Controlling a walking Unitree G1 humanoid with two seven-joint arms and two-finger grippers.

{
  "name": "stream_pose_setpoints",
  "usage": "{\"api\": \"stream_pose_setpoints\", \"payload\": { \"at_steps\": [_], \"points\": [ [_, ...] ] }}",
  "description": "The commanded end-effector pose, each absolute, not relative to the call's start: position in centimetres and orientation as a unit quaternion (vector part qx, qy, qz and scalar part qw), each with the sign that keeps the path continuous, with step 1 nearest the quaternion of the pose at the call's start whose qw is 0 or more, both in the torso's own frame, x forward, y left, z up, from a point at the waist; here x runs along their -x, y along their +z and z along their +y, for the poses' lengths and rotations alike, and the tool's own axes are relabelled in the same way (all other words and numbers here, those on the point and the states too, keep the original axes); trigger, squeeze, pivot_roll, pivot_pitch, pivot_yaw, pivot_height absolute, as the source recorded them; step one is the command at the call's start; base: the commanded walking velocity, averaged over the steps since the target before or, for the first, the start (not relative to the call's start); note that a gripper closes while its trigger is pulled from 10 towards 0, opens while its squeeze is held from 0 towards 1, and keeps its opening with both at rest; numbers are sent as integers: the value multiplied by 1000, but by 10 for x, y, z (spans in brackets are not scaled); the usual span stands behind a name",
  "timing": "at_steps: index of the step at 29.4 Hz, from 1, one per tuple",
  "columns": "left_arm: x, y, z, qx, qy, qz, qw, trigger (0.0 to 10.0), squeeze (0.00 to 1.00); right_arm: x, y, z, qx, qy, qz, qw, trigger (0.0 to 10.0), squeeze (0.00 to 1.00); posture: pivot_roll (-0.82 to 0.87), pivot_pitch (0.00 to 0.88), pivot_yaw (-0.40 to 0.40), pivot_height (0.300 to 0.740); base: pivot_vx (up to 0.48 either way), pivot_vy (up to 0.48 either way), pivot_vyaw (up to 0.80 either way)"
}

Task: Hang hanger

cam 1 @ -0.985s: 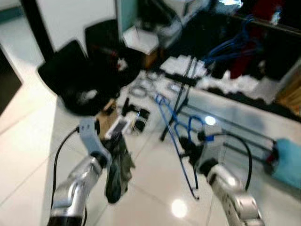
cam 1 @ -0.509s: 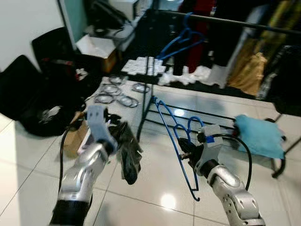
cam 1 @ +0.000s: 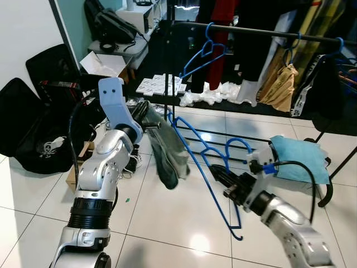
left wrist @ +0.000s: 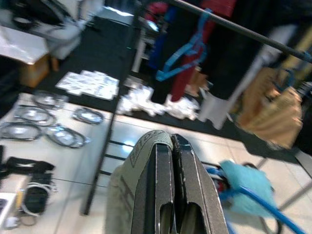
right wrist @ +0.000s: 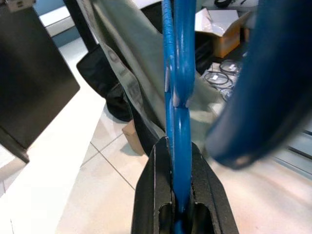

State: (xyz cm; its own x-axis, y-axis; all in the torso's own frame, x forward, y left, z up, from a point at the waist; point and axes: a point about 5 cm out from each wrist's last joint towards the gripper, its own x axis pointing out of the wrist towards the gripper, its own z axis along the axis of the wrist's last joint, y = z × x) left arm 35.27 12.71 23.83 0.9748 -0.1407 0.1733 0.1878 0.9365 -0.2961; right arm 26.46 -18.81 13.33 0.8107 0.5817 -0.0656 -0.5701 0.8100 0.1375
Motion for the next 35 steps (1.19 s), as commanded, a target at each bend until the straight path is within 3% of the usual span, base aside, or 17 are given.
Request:
{"api": "stream_pose_setpoints", "payload": {
  "at_steps": [1,5,12,14,18,22,26,35],
  "points": [
    [-355,239,130,150,-73,-71,983,10000,0,-262,137,-190,-62,307,45,949,10000,0,-58,65,28,740,0,0,0],
    [-355,245,132,167,-64,-76,981,10000,0,-251,141,-202,-52,339,54,938,10000,0,-56,66,33,740,0,0,0],
    [-354,245,129,171,-69,-77,980,10000,0,-242,145,-194,-37,399,73,913,10000,0,-54,69,35,740,0,0,0],
    [-354,245,128,172,-70,-77,980,10000,0,-238,146,-190,-31,425,82,901,10000,0,-54,69,35,740,0,0,0],
    [-353,248,131,168,-61,-86,980,10000,0,-221,147,-169,-9,524,127,842,10000,0,-37,74,26,740,0,0,0],
    [-353,246,134,166,-54,-83,981,10000,0,-214,150,-165,-11,550,137,824,10000,0,-37,74,25,740,0,0,0],
    [-353,245,134,162,-55,-82,982,10000,0,-213,154,-164,-15,554,131,822,10000,0,-36,74,25,740,0,0,0],
    [-348,254,116,198,-84,-84,973,10000,0,-242,145,-171,54,460,160,872,10000,0,-38,73,23,740,0,0,0]
  ]
}}
